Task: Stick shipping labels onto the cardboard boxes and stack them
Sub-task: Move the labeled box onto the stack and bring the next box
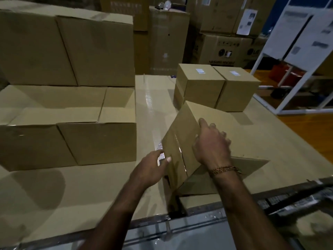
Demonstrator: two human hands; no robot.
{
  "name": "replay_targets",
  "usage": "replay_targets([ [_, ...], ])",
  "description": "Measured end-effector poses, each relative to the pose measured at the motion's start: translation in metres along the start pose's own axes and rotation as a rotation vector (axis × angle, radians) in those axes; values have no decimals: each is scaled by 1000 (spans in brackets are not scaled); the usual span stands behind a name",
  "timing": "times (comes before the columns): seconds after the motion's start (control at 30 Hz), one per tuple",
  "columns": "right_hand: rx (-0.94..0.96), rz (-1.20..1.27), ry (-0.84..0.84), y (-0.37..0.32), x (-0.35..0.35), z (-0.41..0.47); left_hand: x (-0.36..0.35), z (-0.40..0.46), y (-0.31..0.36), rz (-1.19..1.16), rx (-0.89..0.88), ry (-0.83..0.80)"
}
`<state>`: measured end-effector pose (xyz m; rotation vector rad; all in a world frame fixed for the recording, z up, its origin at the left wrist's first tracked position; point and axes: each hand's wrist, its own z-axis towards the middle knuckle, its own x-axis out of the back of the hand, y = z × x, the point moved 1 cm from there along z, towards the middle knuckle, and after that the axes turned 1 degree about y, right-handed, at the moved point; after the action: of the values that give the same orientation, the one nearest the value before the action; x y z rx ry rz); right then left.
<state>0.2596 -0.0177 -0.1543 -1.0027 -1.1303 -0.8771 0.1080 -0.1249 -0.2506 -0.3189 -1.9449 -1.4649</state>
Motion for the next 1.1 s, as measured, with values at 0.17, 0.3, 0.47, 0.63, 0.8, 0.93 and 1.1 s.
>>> replay_targets([
  [0.17, -3, 143, 13, 26, 21, 14, -34, 9, 27, -261, 233, -197],
  [0.3, 6, 227, -10, 39, 34, 19, -46, 16, 38, -439, 330, -145],
  [0.47, 32, 349, -68, 60, 57, 29, -43, 23, 42, -400, 365, 33],
  [0.63, 35, 496, -110, 77, 59, 40, -29, 22, 50, -220, 317, 222],
  [0.8, 44, 602, -247, 105, 44, 51, -2, 19, 51, -130, 235, 343],
  [0.93, -2, 722, -337, 127, 9, 53, 0, 21, 51, -153, 204, 294],
  [1.1, 17, 841, -305, 144, -23, 43, -14, 17, 53, -330, 104, 272],
])
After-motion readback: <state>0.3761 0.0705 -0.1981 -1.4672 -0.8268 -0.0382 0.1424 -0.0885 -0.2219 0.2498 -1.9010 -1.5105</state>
